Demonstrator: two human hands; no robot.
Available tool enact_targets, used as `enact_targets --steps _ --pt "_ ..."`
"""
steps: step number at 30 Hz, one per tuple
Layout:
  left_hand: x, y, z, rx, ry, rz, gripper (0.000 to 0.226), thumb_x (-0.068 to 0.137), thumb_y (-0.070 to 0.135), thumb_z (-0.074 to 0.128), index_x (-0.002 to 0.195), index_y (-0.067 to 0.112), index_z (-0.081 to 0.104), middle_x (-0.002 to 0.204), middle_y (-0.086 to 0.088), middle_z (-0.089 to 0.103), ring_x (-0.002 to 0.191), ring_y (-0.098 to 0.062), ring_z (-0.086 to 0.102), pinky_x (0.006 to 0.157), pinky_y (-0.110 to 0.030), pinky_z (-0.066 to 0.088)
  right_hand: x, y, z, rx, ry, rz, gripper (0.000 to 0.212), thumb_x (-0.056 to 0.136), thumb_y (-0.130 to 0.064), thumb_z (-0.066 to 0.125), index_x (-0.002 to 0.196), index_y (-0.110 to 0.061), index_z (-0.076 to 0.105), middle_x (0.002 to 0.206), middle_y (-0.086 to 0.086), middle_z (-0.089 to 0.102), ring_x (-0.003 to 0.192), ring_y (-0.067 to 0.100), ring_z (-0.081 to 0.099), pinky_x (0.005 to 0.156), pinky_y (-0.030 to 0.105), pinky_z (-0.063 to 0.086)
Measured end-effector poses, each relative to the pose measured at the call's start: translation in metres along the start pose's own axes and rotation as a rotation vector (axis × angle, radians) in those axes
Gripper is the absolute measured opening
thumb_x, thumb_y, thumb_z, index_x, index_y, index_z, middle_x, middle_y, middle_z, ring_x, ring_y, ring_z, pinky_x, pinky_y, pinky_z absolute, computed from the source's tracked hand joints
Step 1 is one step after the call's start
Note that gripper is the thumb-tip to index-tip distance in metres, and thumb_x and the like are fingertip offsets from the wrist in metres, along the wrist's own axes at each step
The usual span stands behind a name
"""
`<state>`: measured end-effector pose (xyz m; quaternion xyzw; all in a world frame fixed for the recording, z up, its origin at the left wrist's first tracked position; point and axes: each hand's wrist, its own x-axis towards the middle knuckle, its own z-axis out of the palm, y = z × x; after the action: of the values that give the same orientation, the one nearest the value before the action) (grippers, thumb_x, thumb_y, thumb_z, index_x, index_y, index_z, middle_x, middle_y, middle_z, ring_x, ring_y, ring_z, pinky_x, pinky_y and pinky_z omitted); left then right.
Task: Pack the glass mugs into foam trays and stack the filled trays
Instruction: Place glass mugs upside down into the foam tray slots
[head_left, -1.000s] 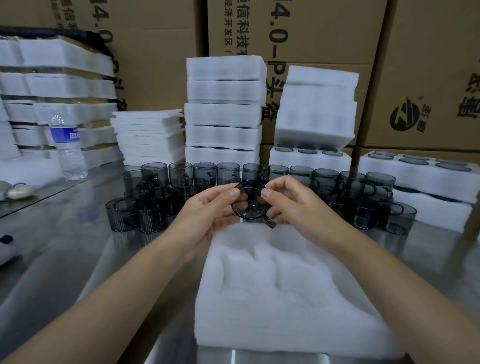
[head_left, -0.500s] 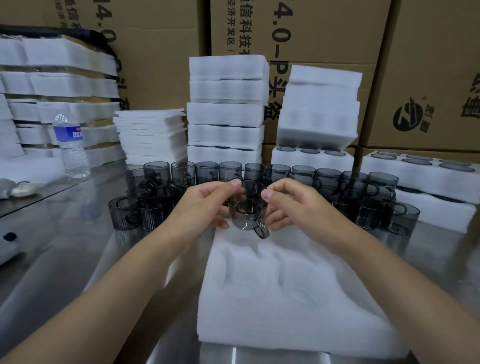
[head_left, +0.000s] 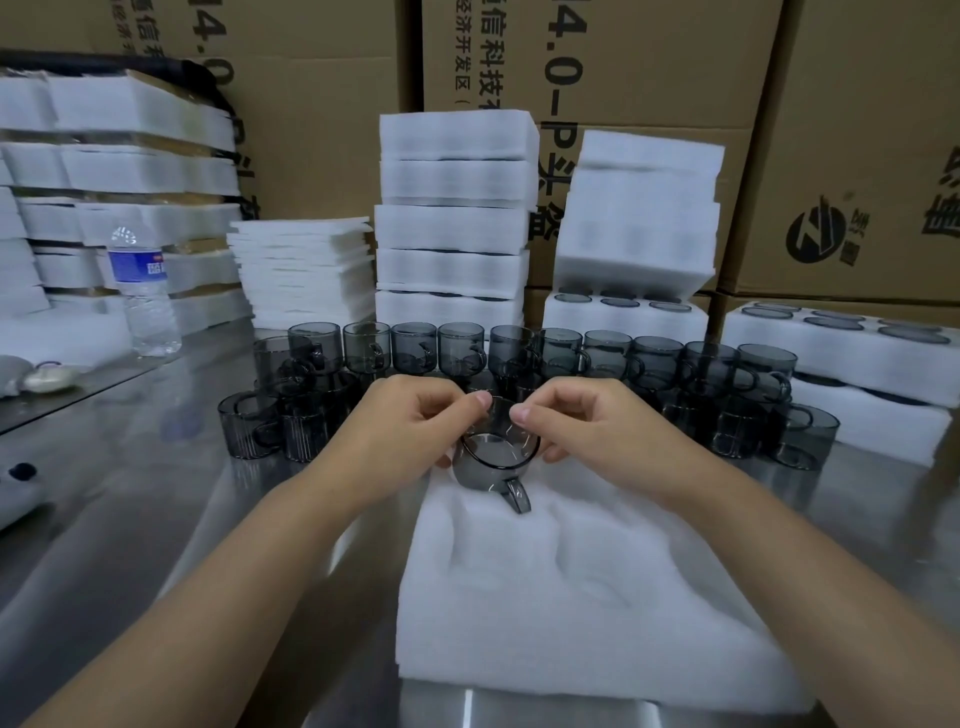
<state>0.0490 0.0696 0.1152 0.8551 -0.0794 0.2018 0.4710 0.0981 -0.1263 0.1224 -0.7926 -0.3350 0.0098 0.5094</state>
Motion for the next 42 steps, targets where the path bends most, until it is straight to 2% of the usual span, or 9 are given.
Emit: enact_targets --steps 6,13,17,22,25,27,31,37,42 --pt "-0.002 0.002 0.000 0.028 0.044 0.066 0.032 0.089 0.032 0.060 0.071 0.010 0.073 0.068 -0.013 0.068 0.052 -0.008 0.060 0.054 -0.017 0.049 0.000 0.000 -0.001 -0.012 -0.002 -0.025 0.026 0.082 -0.045 0.066 0.081 -0.020 0.071 0.081 -0.006 0.072 0.070 0.001 0.067 0.069 0.020 0.055" --pt "0.000 0.003 0.000 0.046 0.022 0.045 0.030 0.092 0.029 0.059 0.069 0.016 0.074 0.067 0.002 0.071 0.070 -0.015 0.066 0.070 -0.034 0.050 0.001 0.001 -0.001 -0.073 -0.038 -0.026 0.030 0.080 -0.054 0.062 0.080 -0.026 0.072 0.081 -0.008 0.072 0.073 0.001 0.067 0.073 0.025 0.057" --pt "-0.004 0.005 0.001 0.177 0.041 0.066 0.037 0.083 0.045 0.050 0.067 0.018 0.071 0.068 0.004 0.069 0.074 -0.018 0.065 0.076 -0.043 0.052 0.000 0.002 -0.001 -0.129 -0.028 -0.008 0.045 0.067 -0.073 0.056 0.082 -0.035 0.075 0.080 -0.009 0.073 0.077 0.011 0.068 0.082 0.037 0.057" --pt "-0.001 0.001 0.001 0.275 0.018 0.105 0.038 0.087 0.041 0.050 0.057 0.024 0.065 0.088 0.016 0.060 0.083 -0.003 0.057 0.078 -0.031 0.045 0.001 0.000 0.001 -0.220 -0.052 -0.007 0.077 0.067 -0.075 0.052 0.083 -0.002 0.070 0.082 0.002 0.070 0.082 0.030 0.063 0.082 0.051 0.053" --pt "0.003 -0.007 0.003 0.206 -0.081 0.005 0.026 0.092 0.029 0.055 0.070 0.030 0.069 0.094 0.017 0.061 0.090 0.000 0.058 0.085 -0.024 0.044 0.001 0.000 0.001 -0.250 -0.079 0.012 0.052 0.081 -0.059 0.057 0.083 -0.010 0.073 0.090 0.012 0.067 0.074 0.026 0.058 0.079 0.045 0.054" --pt "0.004 -0.013 0.004 0.215 -0.166 -0.073 0.009 0.092 0.033 0.055 0.091 0.034 0.064 0.101 0.017 0.062 0.100 -0.004 0.057 0.090 -0.024 0.044 0.000 -0.001 0.002 -0.280 -0.081 0.022 0.025 0.084 -0.050 0.062 0.083 -0.029 0.075 0.090 -0.001 0.067 0.077 0.010 0.060 0.078 0.034 0.051" --pt "0.006 -0.018 0.001 0.236 -0.293 -0.204 0.045 0.087 0.056 0.051 0.127 0.035 0.048 0.121 0.019 0.055 0.115 -0.001 0.050 0.099 -0.024 0.038 0.000 -0.001 0.004 -0.325 -0.052 0.036 0.010 0.081 -0.048 0.067 0.084 -0.040 0.071 0.087 -0.018 0.062 0.072 -0.006 0.054 0.066 0.017 0.041" --pt "0.006 -0.011 -0.001 0.183 -0.408 -0.271 0.026 0.086 0.054 0.056 0.107 0.039 0.063 0.107 0.016 0.067 0.102 -0.001 0.062 0.091 -0.023 0.049 0.001 0.001 0.005 -0.360 -0.096 0.083 0.006 0.082 -0.043 0.068 0.087 -0.042 0.070 0.074 -0.033 0.062 0.068 -0.011 0.054 0.059 0.009 0.037" --pt "0.006 -0.012 -0.002 0.182 -0.425 -0.270 0.024 0.088 0.052 0.055 0.106 0.038 0.064 0.106 0.016 0.068 0.100 -0.001 0.062 0.088 -0.020 0.049 0.001 -0.004 0.006 -0.348 -0.134 0.058 0.017 0.085 -0.038 0.066 0.087 -0.054 0.070 0.091 -0.016 0.069 0.088 0.004 0.062 0.082 0.026 0.053"
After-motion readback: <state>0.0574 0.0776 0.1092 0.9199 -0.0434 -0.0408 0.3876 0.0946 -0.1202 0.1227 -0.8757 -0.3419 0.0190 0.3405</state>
